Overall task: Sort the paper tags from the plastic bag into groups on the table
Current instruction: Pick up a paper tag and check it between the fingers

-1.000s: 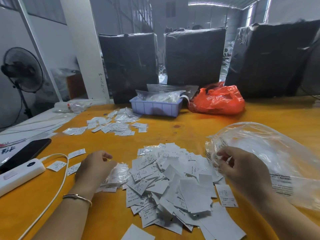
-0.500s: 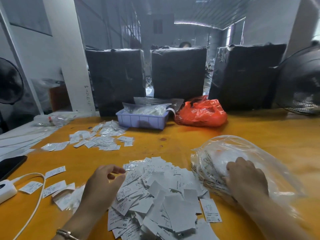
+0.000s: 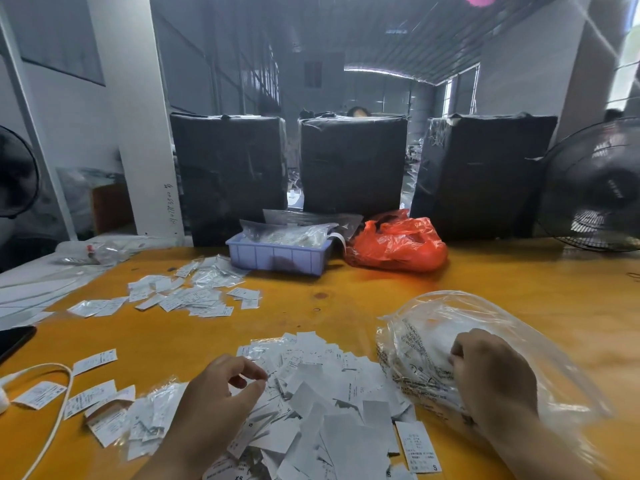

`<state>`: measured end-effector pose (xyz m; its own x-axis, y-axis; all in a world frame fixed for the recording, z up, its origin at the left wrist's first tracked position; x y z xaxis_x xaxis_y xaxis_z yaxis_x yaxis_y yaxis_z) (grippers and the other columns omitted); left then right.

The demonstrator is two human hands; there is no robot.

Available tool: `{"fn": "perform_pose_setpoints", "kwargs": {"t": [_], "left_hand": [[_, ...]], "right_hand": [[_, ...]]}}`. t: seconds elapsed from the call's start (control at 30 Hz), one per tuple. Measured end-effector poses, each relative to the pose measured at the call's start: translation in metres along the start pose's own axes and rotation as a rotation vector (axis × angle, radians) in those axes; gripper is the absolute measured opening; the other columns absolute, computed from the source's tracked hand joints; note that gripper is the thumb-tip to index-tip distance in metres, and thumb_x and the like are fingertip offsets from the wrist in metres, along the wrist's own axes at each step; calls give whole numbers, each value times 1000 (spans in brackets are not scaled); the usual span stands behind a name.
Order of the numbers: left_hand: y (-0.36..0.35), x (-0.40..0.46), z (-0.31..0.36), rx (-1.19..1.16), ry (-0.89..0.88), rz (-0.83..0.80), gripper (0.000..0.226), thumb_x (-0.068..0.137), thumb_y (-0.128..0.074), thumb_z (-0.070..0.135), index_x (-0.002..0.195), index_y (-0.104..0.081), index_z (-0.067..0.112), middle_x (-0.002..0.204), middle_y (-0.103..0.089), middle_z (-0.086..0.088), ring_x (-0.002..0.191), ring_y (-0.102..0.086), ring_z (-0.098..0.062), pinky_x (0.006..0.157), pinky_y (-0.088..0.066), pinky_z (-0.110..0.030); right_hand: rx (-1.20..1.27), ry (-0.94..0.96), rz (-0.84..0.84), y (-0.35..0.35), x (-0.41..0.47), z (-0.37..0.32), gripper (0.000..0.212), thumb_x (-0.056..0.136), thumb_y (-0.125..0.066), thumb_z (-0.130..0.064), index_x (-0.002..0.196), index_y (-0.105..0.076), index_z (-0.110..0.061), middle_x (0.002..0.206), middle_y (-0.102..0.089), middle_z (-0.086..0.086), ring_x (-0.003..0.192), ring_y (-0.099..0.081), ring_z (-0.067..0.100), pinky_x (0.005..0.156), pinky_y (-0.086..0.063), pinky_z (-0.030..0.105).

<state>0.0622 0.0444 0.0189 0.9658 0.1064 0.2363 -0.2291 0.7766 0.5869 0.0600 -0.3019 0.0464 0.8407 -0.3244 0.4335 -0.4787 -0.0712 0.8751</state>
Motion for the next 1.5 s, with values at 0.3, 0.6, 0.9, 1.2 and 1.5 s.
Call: {"fn": "perform_pose_setpoints", "kwargs": {"t": [0.3, 0.6, 0.9, 1.2, 1.5], "left_hand": [[-5, -1, 8, -18, -31, -33, 15, 89, -71, 17, 78, -72, 27, 93, -67, 7, 86, -62, -5, 69, -46, -23], [-9, -6, 10, -49, -55, -52, 16, 88, -72, 18, 75, -73, 28, 87, -66, 17, 83, -59, 6, 68, -44, -22], [-11, -9, 14, -75, -85, -70, 16, 88, -71, 15, 77, -72, 26, 89, -64, 29, 85, -58, 7, 69, -44, -22], [-34, -30, 49, -351, -162, -391, 57, 73, -72, 61, 123, -58, 39, 110, -70, 21, 101, -67, -3, 77, -55, -23], [-34, -30, 48, -579, -85, -346, 9, 85, -72, 11, 77, -73, 9, 71, -72, -14, 57, -64, -18, 53, -46, -22]], "right_hand": [[206, 142, 171, 13, -3, -11, 31, 61, -80, 15, 63, -57, -7, 53, -63, 7, 45, -57, 27, 45, -26, 18], [319, 290, 391, 42, -19, -32, 39, 53, -87, 13, 89, -74, 4, 72, -72, 16, 60, -70, 32, 57, -55, 33], [624, 299, 327, 38, -24, -32, 9, 72, -80, 0, 71, -71, -4, 58, -65, 2, 51, -61, 17, 51, -53, 31], [1594, -103, -560, -10, -65, -86, 20, 67, -73, -10, 76, -67, 6, 64, -65, 24, 52, -60, 24, 45, -45, 24], [1558, -11, -627, -3, -68, -94, 19, 60, -79, -16, 67, -69, -1, 61, -64, 20, 50, -58, 22, 46, -45, 22]]}}
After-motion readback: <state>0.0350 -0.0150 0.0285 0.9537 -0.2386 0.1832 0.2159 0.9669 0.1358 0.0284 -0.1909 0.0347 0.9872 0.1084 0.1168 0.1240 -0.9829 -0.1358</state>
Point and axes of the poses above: each hand's wrist, its own x-axis towards the middle knuckle, its own y-axis out of the back of the hand, z = x × y, the point moved 7 cm from there along x, towards the middle knuckle
